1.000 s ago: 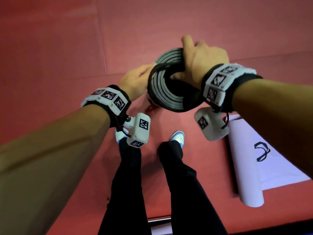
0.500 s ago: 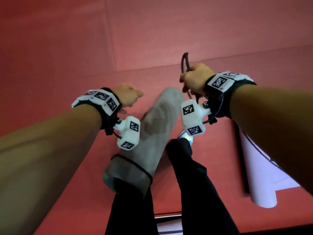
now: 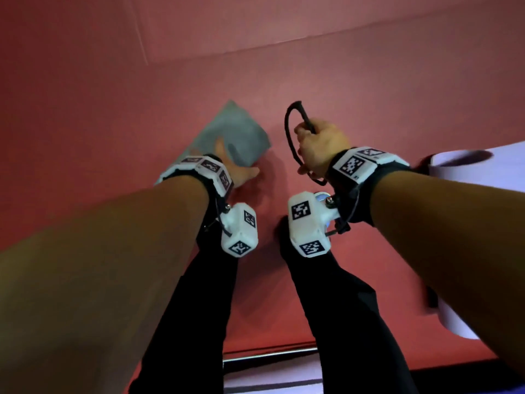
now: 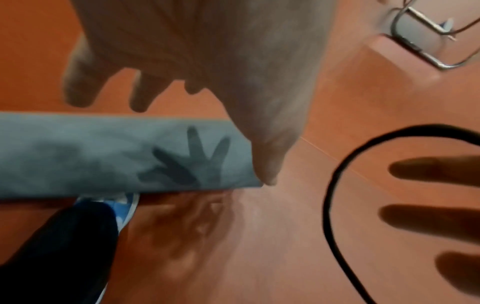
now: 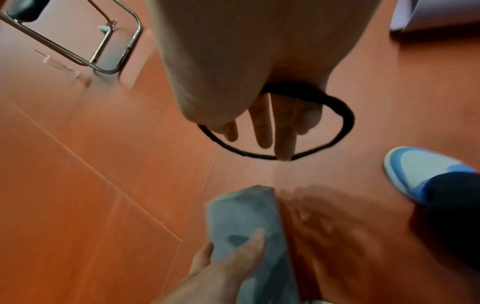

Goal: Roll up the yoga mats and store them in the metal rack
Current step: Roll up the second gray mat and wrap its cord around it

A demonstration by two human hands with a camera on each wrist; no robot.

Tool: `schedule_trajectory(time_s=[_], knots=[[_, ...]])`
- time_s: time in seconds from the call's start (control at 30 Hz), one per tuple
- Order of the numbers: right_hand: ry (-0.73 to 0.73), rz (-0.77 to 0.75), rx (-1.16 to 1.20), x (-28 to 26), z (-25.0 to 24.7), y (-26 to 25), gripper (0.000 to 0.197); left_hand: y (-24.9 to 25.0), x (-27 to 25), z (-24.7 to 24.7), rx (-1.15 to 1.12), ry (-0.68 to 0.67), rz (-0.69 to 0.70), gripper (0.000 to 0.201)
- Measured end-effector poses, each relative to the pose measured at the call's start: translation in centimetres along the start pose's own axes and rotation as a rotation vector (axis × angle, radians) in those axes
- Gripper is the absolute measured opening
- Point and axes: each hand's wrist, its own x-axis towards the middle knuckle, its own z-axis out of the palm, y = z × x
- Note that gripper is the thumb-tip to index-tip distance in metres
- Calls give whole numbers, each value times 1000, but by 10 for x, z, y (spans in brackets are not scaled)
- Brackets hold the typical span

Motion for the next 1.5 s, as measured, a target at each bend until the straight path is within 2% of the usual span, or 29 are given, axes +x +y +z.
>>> schedule_trajectory(time_s=[0.1,0.23,0.33,0.4,0.47,0.57,0.63,0.7,0.73,0.8,0.9,1.0,1.13,1.2,1.3,1.37,1.43,1.5], knots=[[32,-74,-68,49,40,-9,29,-18,53,-23,-8,136,-123,136],[95,-139,-55,119,99,-28,31,-56,116,-49,-137,192,-23,126],[76,-239,-20,155,148,-48,34,-87,149,-50,4,260,-62,123],[60,-320,-17,164,171,-68,38,-99,154,-55,124,349,10,107],[36,-372,-35,170,193,-93,57,-107,156,-63,159,450,104,84],[-26,-275,-29,175,207,-119,87,-113,158,-62,73,483,158,54],[-24,-150,-108,176,206,-121,102,-120,162,-58,-54,465,138,56],[-29,-124,-165,184,203,-113,113,-127,164,-54,-175,498,144,66],[-40,-127,-138,189,201,-104,111,-127,163,-52,-181,512,150,72],[-75,-109,-12,180,198,-100,97,-128,156,-50,-168,536,145,81],[-94,-115,86,142,178,-98,67,-111,123,-55,-239,530,121,70],[-147,-207,52,94,141,-109,62,-85,74,-85,-358,521,104,55],[-62,-427,-242,16,63,-163,69,-38,-12,-158,-599,538,162,71],[-13,-522,-370,-29,15,-193,55,-15,-65,-194,-687,550,211,64],[76,-598,-525,-90,-53,-234,55,17,-135,-240,-714,574,282,56],[126,-589,-638,-130,-98,-250,52,37,-187,-257,-708,561,350,54],[159,-608,-735,-152,-119,-252,47,46,-214,-259,-732,546,411,53],[180,-639,-819,-166,-128,-242,40,51,-229,-251,-767,471,458,56]])
